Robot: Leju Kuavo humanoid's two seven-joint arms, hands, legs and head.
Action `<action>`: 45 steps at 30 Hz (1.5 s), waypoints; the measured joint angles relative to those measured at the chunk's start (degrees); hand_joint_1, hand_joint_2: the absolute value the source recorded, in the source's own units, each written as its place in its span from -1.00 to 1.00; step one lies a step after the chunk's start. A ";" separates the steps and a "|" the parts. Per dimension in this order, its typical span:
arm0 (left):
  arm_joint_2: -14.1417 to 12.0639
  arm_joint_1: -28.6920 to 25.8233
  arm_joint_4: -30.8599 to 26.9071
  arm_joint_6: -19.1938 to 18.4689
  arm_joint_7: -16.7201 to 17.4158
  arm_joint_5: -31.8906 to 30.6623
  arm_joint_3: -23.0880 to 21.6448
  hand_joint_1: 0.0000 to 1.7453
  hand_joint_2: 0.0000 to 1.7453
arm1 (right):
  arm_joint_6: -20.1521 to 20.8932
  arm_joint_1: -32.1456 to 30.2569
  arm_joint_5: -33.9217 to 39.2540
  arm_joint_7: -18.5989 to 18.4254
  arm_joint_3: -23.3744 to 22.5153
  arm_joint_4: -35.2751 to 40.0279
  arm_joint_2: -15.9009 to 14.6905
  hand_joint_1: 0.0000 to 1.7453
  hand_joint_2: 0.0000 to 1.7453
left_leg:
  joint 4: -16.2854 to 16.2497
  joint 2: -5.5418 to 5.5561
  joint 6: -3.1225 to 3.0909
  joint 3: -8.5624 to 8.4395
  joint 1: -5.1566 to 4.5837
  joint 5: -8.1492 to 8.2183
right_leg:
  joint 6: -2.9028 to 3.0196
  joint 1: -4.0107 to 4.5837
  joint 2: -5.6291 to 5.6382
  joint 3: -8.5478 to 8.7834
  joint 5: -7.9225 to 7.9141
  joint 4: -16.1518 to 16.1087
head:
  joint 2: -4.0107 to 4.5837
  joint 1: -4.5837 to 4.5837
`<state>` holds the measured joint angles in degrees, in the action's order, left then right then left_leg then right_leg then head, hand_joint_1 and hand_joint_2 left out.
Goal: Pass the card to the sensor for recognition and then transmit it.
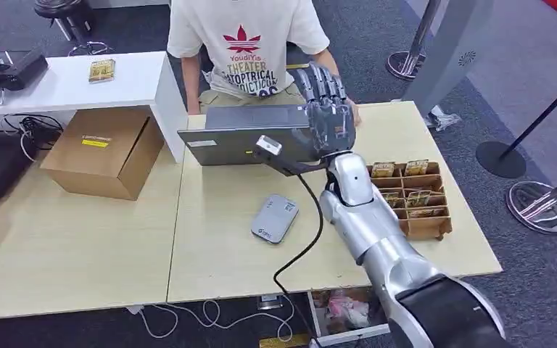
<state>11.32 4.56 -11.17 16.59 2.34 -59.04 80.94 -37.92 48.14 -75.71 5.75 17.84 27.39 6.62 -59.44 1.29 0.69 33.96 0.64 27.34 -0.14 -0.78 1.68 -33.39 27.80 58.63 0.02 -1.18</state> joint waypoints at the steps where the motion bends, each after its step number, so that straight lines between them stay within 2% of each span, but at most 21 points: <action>1: -0.02 -0.06 0.00 -0.04 -0.07 0.02 0.15 -1.00 -1.00 | 0.18 0.10 0.04 -0.13 0.26 -0.11 -0.28 -1.00 1.00 | 0.00 0.00 0.00 0.00 0.00 0.00 | 0.00 0.00 0.00 0.00 0.00 0.00 | 0.00 0.00; 10: -0.09 -0.48 -0.02 -0.98 -0.72 0.07 0.31 -1.00 -1.00 | 1.95 0.42 1.88 -1.38 1.86 -0.26 -2.90 -1.00 1.00 | 0.00 0.01 0.00 0.00 0.00 0.00 | 0.00 0.00 -0.01 0.00 0.00 0.00 | 0.00 0.00; 19: -0.02 -0.49 0.00 -0.79 -1.07 0.26 0.46 -1.00 -1.00 | -1.33 -0.52 7.24 0.61 2.25 1.27 -3.93 -1.00 1.00 | -0.01 0.00 0.00 0.00 0.00 0.00 | 0.00 0.00 0.00 0.00 0.00 0.00 | 0.00 0.00; 25: 0.00 -0.49 0.00 -0.28 -1.05 0.61 0.65 -1.00 -1.00 | -1.42 -1.55 8.35 0.77 2.53 2.95 -4.09 -1.00 1.00 | 0.00 0.00 0.00 0.01 0.00 0.00 | 0.00 0.00 0.00 0.00 0.00 0.00 | 0.00 0.00; 39: 0.07 -0.68 0.00 0.18 -1.07 1.71 1.68 -1.00 -1.00 | 4.78 -1.43 9.09 -4.41 3.54 2.91 -4.15 -1.00 1.00 | -0.01 0.01 0.00 0.00 0.00 0.00 | 0.00 0.00 -0.01 0.00 0.00 0.00 | 0.00 0.00; 45: 0.07 -0.71 0.00 0.00 -1.25 1.51 1.70 -1.00 -1.00 | 4.83 -2.12 10.10 -5.86 3.85 3.41 -5.33 -1.00 1.00 | -0.01 0.01 0.00 0.00 0.00 0.00 | 0.00 0.00 -0.01 0.00 0.00 -0.01 | 0.00 0.00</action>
<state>11.39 3.85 -11.17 16.59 1.09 -57.53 82.64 -33.09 46.02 -65.61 -0.11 21.68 30.80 1.29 -59.45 1.30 0.69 33.96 0.64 27.34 -0.14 -0.79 1.66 -33.39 27.80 58.62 0.02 -1.18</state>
